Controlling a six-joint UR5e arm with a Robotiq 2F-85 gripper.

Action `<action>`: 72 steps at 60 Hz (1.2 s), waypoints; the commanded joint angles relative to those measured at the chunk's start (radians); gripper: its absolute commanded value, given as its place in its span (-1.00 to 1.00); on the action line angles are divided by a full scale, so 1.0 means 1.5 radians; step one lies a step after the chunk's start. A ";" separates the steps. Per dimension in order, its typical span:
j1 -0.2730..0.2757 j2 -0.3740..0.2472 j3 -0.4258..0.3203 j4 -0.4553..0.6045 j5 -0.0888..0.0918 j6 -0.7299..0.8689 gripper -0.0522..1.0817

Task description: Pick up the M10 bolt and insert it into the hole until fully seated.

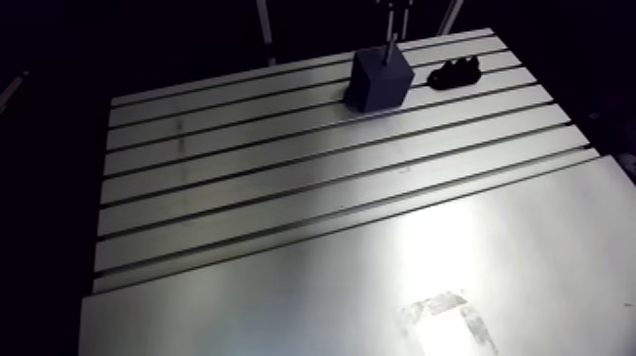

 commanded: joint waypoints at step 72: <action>0.001 0.007 -0.004 -0.015 -0.001 -0.001 0.98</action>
